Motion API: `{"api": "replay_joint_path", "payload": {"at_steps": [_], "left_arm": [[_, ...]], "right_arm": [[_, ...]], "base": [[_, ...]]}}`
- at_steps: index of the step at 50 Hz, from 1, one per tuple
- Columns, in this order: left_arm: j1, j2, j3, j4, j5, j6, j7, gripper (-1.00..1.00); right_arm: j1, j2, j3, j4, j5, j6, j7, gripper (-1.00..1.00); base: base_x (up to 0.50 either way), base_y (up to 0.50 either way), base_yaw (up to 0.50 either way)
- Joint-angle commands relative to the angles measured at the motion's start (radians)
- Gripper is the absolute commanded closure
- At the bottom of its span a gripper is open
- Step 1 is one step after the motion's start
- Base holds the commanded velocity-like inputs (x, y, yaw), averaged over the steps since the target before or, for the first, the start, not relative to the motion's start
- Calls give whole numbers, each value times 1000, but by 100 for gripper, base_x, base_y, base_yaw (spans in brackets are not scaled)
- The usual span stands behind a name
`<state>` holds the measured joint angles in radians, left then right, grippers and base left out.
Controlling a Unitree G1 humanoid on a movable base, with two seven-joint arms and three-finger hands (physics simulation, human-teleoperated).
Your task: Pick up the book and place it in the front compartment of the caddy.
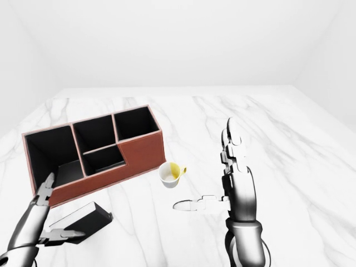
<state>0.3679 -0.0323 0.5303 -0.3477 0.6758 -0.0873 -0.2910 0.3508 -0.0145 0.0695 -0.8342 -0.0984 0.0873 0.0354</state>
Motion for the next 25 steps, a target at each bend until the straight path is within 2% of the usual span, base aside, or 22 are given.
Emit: {"api": "replay_joint_path", "payload": {"at_steps": [1,12,17,25], "left_arm": [[2,6,9,24,33,0,22,-100],[7,10,4,54,85,0,58,-100],[17,20,2,88,133,0,98,-100],[6,33,-7,108,152,0,109,-100]], "right_arm": [[3,1,-2,-6,-2,0,0,-100],[6,2,-4,-17,-3,0,-1,-100],[7,3,-5,-20,-4,0,2,-100],[10,3,-5,-29,-4,0,1,-100]], "base": [[0,0,0],[0,0,0],[0,0,0],[0,0,0]]}}
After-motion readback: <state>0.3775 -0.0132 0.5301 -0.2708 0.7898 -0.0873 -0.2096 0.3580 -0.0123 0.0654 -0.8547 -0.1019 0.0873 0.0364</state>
